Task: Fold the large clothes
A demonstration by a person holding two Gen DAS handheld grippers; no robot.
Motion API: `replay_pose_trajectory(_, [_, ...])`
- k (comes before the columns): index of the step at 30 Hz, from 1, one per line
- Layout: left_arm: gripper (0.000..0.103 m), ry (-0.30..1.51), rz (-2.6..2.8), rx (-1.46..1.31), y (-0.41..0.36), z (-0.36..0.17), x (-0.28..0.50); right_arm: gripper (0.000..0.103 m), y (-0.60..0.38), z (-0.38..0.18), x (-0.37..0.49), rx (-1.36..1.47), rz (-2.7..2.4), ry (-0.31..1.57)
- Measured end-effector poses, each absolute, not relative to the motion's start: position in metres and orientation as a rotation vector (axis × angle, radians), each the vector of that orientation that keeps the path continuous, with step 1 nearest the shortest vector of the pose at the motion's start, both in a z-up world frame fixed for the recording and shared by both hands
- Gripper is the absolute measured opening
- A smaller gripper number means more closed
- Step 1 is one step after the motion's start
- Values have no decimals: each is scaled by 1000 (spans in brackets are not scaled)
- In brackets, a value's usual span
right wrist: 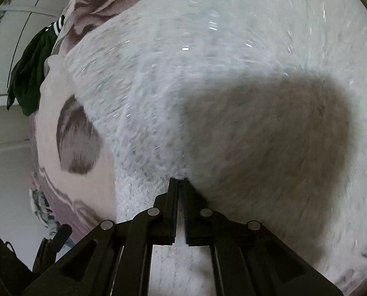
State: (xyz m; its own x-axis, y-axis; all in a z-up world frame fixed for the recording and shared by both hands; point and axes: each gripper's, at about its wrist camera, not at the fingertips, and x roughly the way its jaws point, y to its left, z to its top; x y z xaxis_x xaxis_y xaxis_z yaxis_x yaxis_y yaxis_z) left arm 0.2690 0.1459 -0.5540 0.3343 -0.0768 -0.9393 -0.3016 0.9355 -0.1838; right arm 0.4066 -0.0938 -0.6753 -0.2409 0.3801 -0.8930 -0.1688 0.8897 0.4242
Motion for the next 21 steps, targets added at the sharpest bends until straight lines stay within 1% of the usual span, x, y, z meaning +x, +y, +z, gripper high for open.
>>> replay_pose_trajectory(2, [86,1238,155,-339,141,-553,277,0,-96,-676,409,184,546,1739])
replay_pose_trajectory(5, [86,1255,131,-310,135,-549,274,1,-117,-636,398,171,592,1689])
replay_pose_trajectory(6, [86,1264,123,-299,133,-548,271,7,-132,-617,389,172,599,1669])
replay_pose_trajectory(7, [86,1285,97,-293,128,-548,264,16,-153,-599,377,189,606,1650])
replay_pose_trajectory(8, [86,1297,81,-297,126,-547,258,35,-174,-587,366,203,603,1634])
replay_pose_trajectory(9, [86,1323,60,-307,122,-549,247,47,-193,-579,350,224,592,1620])
replay_pose_trajectory(10, [86,1346,43,-323,120,-552,237,61,-219,-577,332,253,567,1626])
replay_pose_trajectory(12, [86,1394,-3,-392,117,-561,214,63,-268,-591,296,346,496,1692])
replay_pose_trajectory(14, [86,1481,-51,-467,112,-579,189,63,-306,-623,255,444,449,1781])
replay_pose_trajectory(16, [86,1545,-86,-536,110,-598,171,63,-323,-653,225,512,409,1850])
replay_pose_trajectory(17, [86,1562,-103,-566,108,-606,164,63,-330,-673,204,590,421,1888])
replay_pose_trajectory(19, [85,1579,-128,-604,106,-618,154,63,-329,-701,182,694,463,1932])
replay_pose_trajectory(21, [86,1551,-133,-617,105,-622,151,64,-320,-720,169,792,503,1939])
